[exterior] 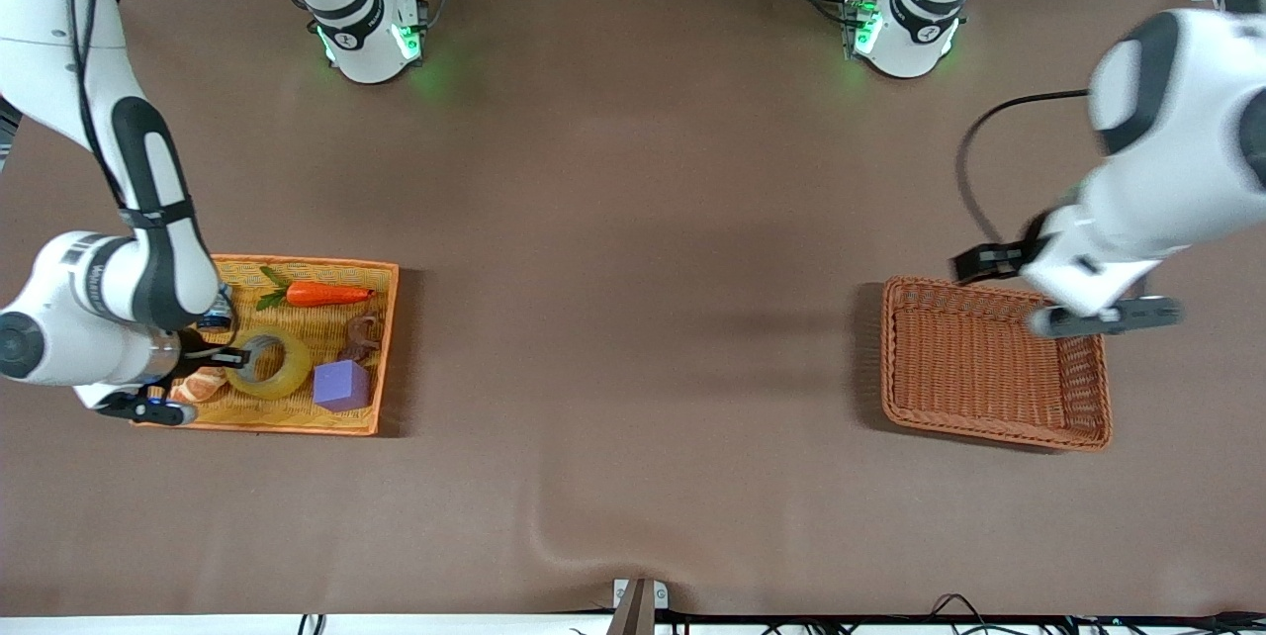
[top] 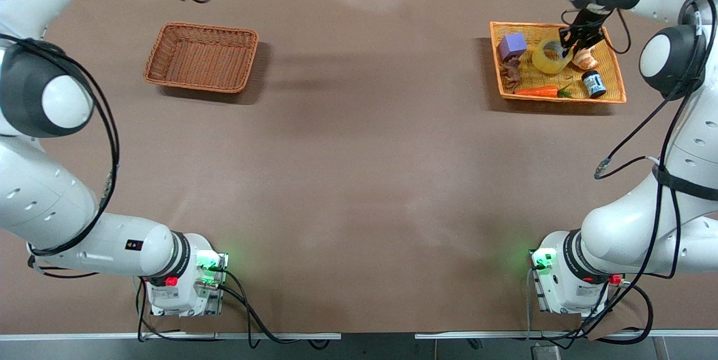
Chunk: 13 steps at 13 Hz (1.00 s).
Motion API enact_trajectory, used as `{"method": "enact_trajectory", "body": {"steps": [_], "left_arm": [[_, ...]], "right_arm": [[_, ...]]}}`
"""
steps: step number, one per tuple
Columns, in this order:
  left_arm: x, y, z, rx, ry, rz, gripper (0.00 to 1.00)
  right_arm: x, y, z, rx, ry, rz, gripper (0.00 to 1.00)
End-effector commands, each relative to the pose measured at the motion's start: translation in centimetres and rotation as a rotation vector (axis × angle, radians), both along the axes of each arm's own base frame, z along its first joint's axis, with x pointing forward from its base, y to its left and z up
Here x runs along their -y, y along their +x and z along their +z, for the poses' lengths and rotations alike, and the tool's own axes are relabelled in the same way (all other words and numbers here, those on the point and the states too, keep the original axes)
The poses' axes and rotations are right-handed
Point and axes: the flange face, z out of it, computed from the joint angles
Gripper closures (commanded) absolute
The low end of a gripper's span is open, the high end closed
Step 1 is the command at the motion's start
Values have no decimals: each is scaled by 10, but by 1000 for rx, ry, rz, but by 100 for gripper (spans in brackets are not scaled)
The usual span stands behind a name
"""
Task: Transfer tape with both arms
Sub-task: 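Lift the tape roll with the right gripper and set it mid-table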
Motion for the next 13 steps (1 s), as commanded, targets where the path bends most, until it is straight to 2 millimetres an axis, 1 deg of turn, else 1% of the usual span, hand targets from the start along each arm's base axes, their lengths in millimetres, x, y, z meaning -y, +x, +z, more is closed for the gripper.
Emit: {"method": "enact_trajectory", "body": {"steps": [1,2,4,5,6,7,8,9,10,11,13], "left_arm": [[50,2,-14,18,-3,74,0],[75,-2,-22,17,1,91,0],[118,-8,-37,43,-1,157,0],[136,-11,-45,52,-3,181,0],[148,-12,-51,59,-4,197,0],[164,-17,-58,63,-4,195,0],[175,-18,-65,72,-6,200,0],[182,-19,-70,81,-8,207,0],[183,-18,-73,80,-11,211,0],[184,-16,-73,83,-11,209,0],[184,-15,-75,82,-10,206,0]], "right_arm": [[1,7,75,6,37,85,100],[-15,10,92,-21,58,111,100],[-64,19,119,-33,135,161,100],[-85,22,125,-21,187,153,100],[-119,24,125,-21,238,135,100],[-154,26,118,-35,252,100,100],[-194,27,106,-47,246,87,100],[-240,28,101,-21,230,80,100],[-283,25,97,-2,217,56,100],[-324,18,86,-3,202,19,100],[-399,1,60,-6,172,-61,100]]}}
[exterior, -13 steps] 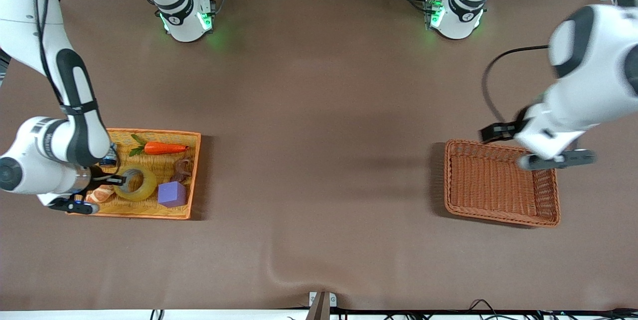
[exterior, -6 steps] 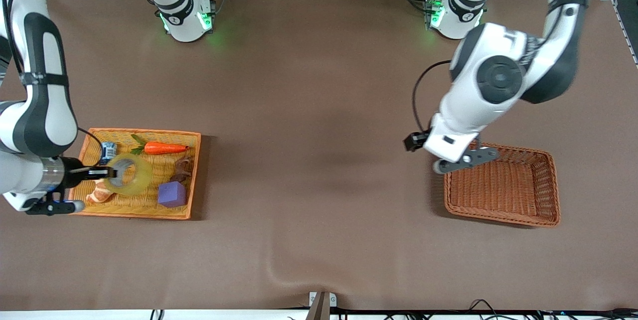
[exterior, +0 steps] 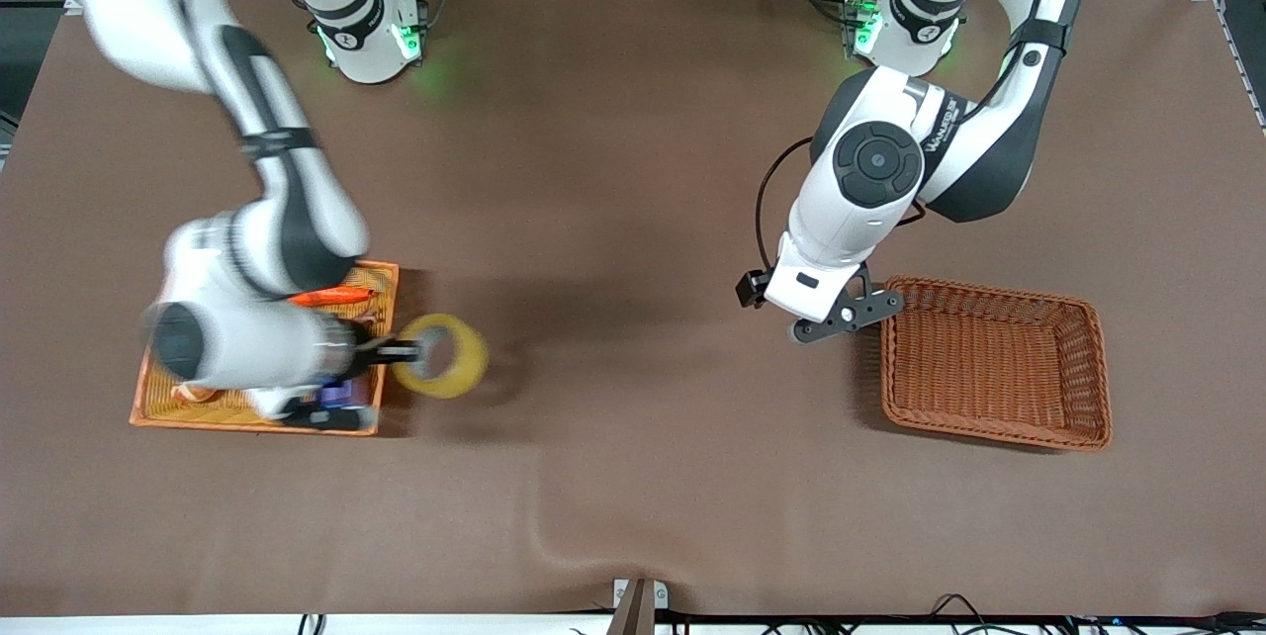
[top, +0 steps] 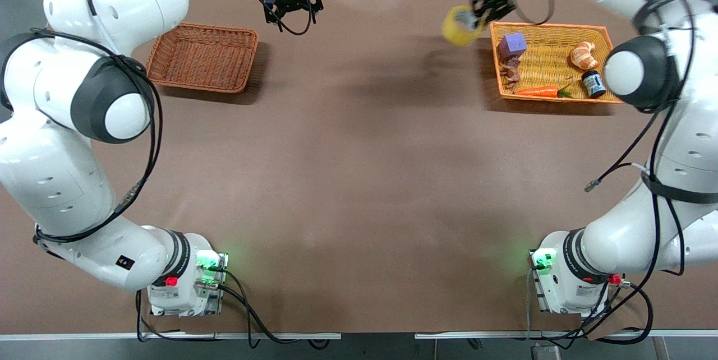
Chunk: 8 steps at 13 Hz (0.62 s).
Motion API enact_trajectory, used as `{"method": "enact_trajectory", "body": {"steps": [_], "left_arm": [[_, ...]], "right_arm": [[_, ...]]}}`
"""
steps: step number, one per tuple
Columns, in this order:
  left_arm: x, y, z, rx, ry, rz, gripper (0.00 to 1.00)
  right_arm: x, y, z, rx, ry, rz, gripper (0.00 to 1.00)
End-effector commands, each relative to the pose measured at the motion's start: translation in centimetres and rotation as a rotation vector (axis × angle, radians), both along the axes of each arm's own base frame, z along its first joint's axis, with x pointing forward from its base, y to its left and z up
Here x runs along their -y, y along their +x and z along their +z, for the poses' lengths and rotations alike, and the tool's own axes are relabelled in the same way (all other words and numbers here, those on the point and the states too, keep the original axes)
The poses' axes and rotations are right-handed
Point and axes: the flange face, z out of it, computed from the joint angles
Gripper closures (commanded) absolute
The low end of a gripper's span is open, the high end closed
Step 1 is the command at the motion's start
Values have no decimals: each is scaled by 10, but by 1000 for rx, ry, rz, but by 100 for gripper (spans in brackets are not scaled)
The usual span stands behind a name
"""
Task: Transfer tape with both arms
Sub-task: 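Lift the tape roll with the right gripper and set it mid-table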
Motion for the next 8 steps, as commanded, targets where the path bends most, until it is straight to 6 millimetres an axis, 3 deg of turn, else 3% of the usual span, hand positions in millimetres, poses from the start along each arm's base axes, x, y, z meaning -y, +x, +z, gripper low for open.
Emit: {"method": "enact_trajectory", "body": {"steps": [1,2,5,6,7,8], "left_arm": [[-2,7,4,15,-1,8,0],[-3,8,4,16,0,5,0],[-5,9,4,15,-2,17,0],[-5,9,4,15,-2,17,0],[-6,10,4,15,-2,17,0],[-7,10,4,15,-1,14,0]], "right_arm": [[-86,-21,-31,1,-24,-83,100],[-126,-38,-47,3,-37,-70,100],[-173,-56,-72,32,-28,-158,100],[-173,-54,-75,38,-26,-174,58],[-166,-49,-67,46,-25,-183,1],[-161,-46,-56,64,-25,-171,0]]}}
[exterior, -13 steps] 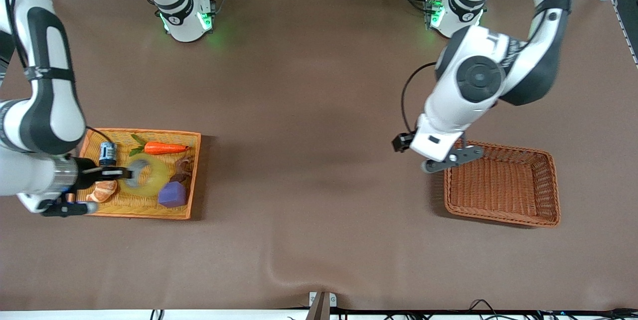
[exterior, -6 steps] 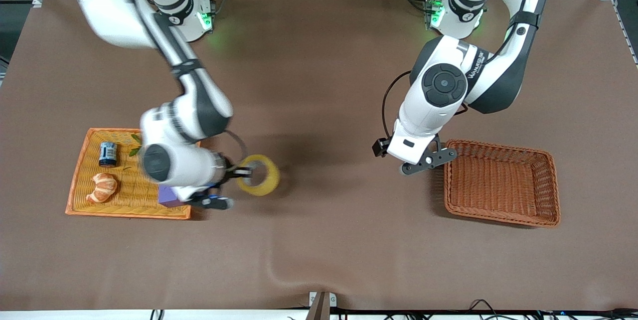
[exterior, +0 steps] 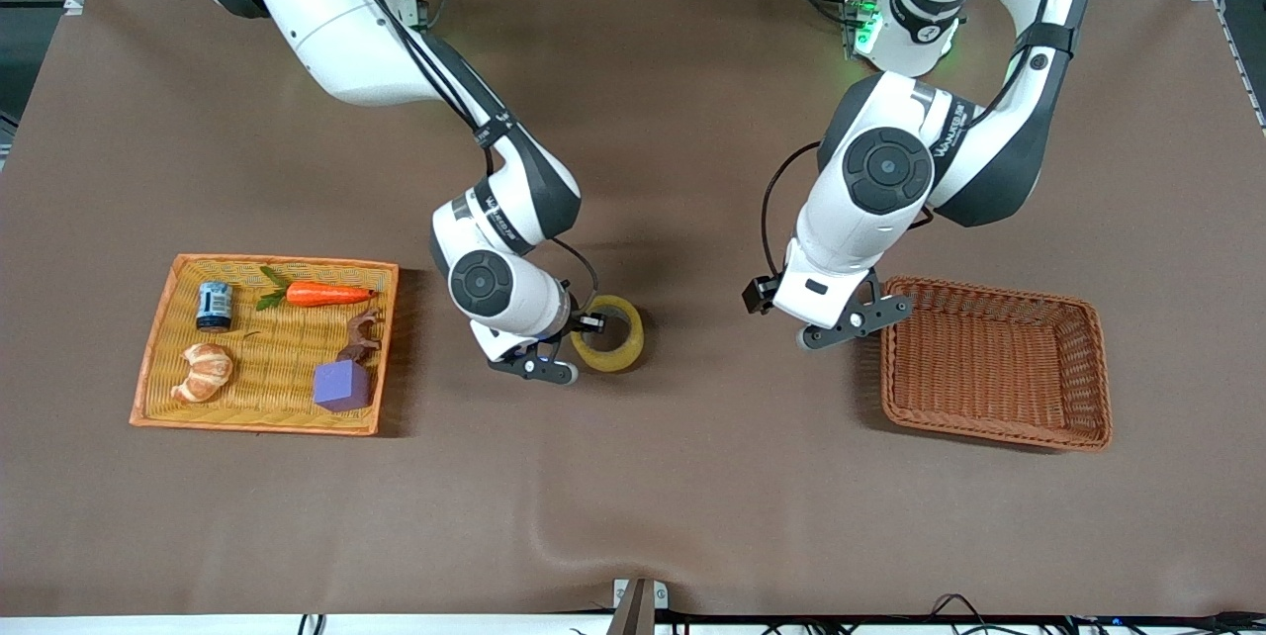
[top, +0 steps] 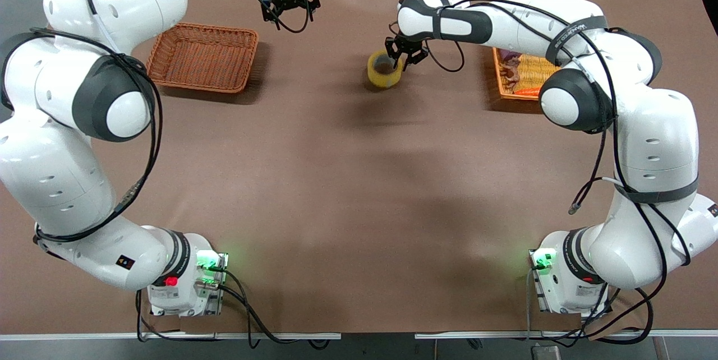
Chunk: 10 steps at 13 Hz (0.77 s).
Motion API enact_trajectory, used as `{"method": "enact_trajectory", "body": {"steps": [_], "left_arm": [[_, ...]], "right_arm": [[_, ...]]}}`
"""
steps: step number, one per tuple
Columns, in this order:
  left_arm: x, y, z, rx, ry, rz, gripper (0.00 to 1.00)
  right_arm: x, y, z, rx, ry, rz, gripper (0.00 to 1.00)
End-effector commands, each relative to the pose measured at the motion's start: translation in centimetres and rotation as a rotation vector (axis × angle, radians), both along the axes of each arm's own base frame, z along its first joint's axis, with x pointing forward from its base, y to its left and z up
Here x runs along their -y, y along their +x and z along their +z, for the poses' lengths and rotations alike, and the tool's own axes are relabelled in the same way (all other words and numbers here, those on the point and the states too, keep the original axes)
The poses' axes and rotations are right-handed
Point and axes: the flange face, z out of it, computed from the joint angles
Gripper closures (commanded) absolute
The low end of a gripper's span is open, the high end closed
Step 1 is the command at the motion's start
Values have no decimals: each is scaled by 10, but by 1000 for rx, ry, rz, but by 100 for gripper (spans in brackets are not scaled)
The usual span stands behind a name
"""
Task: Transfer tape with both arms
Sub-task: 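Lift the tape roll with the right gripper and set it mid-table, then withdraw the right gripper while the left gripper grasps the tape roll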
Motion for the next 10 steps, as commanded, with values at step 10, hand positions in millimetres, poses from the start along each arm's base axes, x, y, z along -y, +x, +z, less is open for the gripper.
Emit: {"method": "enact_trajectory", "body": {"steps": [10], "left_arm": [[108,10,-79,126,-164,27,0]], "right_arm": [[354,19,213,33,-74,220,0]]}}
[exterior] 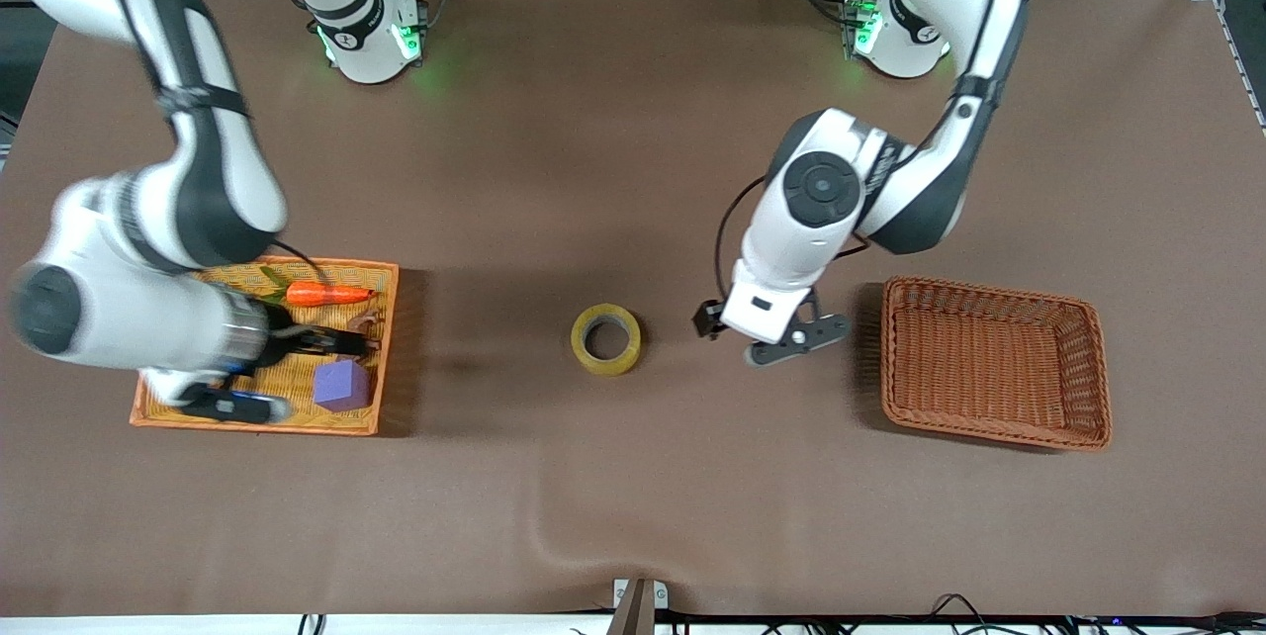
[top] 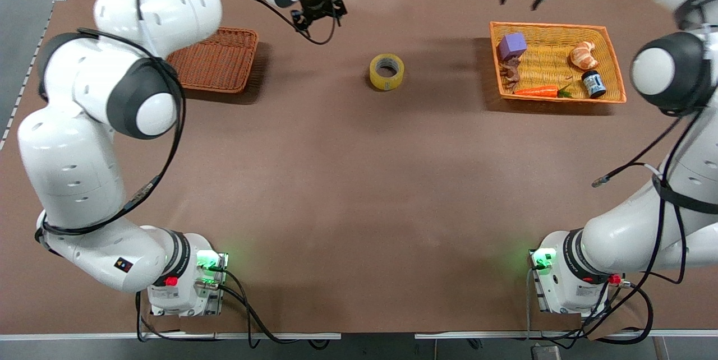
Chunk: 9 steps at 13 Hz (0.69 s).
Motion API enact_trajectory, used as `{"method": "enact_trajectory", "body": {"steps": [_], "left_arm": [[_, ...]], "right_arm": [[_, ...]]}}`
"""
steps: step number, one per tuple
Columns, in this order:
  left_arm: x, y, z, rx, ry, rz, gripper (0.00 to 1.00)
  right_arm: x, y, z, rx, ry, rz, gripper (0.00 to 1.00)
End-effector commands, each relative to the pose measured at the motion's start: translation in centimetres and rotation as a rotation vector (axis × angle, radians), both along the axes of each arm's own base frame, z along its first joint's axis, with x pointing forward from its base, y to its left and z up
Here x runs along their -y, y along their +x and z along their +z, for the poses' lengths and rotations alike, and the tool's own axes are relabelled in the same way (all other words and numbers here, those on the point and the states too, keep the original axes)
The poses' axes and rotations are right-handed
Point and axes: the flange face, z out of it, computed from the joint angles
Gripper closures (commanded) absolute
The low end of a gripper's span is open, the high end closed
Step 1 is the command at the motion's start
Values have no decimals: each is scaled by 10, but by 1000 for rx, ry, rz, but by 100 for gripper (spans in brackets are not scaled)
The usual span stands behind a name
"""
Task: Transfer tape with both arms
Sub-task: 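Withdraw the right gripper while the left gripper grasps the tape roll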
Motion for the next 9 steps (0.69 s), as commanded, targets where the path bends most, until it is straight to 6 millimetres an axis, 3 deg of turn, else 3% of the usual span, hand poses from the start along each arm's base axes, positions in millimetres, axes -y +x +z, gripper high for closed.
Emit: {"method": "enact_trajectory", "body": {"steps": [1,3,4,7,9], "left_arm": [[54,0,-29,29,-65,5,0],[81,-8,-64,70,-106,-2,0],[99,-18,-83,88,-134,24,0],[115,-31,-132,118,-154,28,0],[120,-38,-145,119,-141,5,0]], "right_arm": [[40,-50,51,29,-32,82,0],[73,-73,92,23,-36,59,0],[76,-86,115,30,-49,62,0],[77,-119,160,39,-65,67,0],[80,-136,184,52,-76,66,0]]}}
